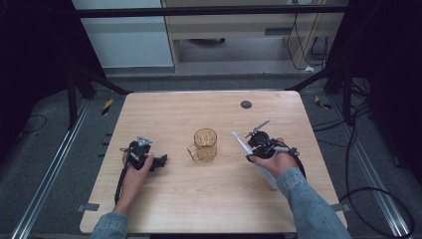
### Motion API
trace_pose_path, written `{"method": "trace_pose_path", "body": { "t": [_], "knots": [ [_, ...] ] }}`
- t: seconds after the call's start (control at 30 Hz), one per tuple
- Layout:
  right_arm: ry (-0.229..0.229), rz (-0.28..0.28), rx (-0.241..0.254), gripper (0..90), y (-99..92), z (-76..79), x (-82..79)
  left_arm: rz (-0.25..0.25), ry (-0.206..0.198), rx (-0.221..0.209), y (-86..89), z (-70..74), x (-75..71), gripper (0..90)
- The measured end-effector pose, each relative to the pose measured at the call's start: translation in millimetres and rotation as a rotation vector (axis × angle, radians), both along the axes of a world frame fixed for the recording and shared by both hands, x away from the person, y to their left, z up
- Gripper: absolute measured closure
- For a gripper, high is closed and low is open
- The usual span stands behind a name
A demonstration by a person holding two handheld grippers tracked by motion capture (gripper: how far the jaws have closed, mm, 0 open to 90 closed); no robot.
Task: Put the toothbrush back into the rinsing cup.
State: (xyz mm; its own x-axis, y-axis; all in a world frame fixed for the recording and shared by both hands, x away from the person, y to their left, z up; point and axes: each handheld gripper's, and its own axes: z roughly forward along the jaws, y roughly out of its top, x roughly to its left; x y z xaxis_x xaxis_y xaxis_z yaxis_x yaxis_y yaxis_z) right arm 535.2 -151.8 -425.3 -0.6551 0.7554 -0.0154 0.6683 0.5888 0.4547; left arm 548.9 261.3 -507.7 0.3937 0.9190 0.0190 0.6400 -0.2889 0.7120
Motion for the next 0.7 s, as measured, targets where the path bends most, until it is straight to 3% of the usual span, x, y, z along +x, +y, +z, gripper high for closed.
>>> {"method": "trace_pose_path", "body": {
  "t": [0.23,0.47,0.7],
  "knots": [
    [-0.003,-0.017,0.01,67.9,-1.0,10.6,3.3,0.0,0.0,0.0,0.0,0.1,0.1,0.0],
    [-0.018,-0.05,0.06,67.9,-4.8,21.8,4.0,0.0,0.0,0.0,0.0,0.1,0.4,0.0],
    [-0.045,-0.036,0.102,67.9,-6.3,34.0,1.1,0.0,-0.001,0.001,-0.1,0.1,0.3,0.0]
  ]
}}
